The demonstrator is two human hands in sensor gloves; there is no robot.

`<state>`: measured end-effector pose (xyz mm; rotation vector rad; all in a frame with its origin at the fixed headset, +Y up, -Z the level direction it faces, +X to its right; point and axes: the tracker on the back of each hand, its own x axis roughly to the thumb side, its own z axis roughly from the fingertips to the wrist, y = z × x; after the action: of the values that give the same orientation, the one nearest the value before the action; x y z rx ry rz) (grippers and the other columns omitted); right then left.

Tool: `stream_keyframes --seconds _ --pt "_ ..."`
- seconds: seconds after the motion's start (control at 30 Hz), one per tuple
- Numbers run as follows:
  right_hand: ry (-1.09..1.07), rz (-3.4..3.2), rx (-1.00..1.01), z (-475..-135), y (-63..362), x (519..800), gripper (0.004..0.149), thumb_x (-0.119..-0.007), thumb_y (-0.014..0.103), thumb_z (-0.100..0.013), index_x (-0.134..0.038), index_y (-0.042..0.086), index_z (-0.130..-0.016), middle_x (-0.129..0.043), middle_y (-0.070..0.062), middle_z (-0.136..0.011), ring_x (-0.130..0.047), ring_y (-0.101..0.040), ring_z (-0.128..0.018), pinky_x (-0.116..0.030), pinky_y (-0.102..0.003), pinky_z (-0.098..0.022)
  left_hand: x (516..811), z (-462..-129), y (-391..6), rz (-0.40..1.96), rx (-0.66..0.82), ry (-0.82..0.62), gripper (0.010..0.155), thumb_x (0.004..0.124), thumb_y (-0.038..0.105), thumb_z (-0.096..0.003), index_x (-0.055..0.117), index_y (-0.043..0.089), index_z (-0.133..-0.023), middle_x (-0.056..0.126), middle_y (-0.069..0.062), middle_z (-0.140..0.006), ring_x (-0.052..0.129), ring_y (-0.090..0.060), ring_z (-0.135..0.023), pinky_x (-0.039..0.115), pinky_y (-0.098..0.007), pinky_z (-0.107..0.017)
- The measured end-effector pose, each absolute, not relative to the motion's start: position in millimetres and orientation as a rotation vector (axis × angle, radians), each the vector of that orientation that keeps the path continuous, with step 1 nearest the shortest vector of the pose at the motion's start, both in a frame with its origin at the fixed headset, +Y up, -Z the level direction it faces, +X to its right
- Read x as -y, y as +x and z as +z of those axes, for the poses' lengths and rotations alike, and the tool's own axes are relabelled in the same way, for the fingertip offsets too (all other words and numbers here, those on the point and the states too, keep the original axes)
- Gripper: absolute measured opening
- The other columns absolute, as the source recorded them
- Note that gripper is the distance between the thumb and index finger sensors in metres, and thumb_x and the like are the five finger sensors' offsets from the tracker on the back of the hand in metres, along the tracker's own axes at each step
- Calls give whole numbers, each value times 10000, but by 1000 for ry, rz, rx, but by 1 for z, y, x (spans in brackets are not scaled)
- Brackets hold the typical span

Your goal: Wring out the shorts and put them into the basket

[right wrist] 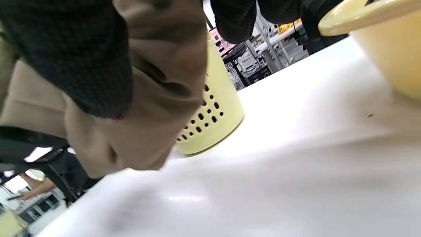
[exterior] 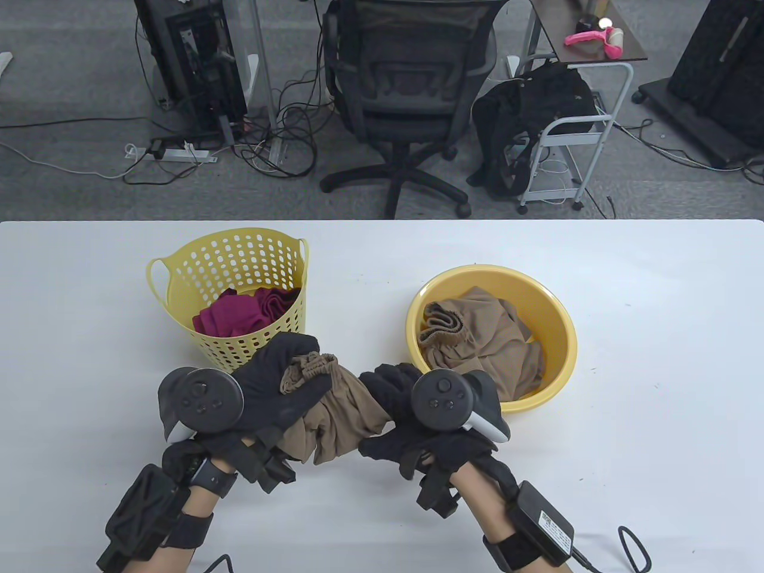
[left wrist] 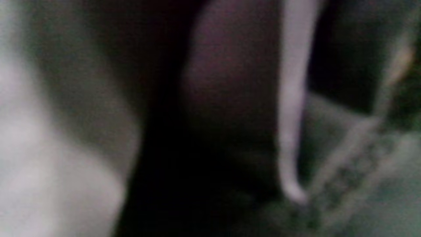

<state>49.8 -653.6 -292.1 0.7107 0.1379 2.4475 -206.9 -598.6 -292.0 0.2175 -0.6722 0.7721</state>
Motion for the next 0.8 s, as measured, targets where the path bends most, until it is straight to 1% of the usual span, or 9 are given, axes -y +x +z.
stream_keyframes --seconds 0.27,0.53,0.73,0.8 --pt "712 2602 2 -282 57 658 944 -922 615 -416 -497 133 -1108 -418 -278 -1125 -336 -596 -1018 -311 -775 -659 593 -294 -213 742 662 228 569 763 516 -579 537 229 -1014 687 -184 -1020 852 -423 -802 623 -673 -668" --pt "674 2710 69 -280 66 672 996 -825 720 -417 -438 138 -1127 -343 -284 -1138 -251 -594 -1023 -253 -796 -644 578 -298 -218 698 640 246 574 753 514 -583 519 227 -1023 669 -183 -1035 839 -428 -819 612 -674 -673" --pt "665 2744 57 -279 69 679 1010 -802 735 -415 -410 140 -1131 -307 -285 -1141 -217 -592 -1021 -229 -801 -635 560 -306 -225 685 612 275 582 744 511 -585 500 228 -1031 651 -186 -1048 825 -435 -836 604 -676 -677" --pt "665 2749 64 -278 69 679 1012 -801 734 -414 -408 138 -1131 -318 -285 -1137 -215 -592 -1021 -227 -800 -636 552 -310 -227 679 601 289 582 740 509 -587 491 230 -1034 643 -187 -1053 819 -435 -842 601 -676 -679"
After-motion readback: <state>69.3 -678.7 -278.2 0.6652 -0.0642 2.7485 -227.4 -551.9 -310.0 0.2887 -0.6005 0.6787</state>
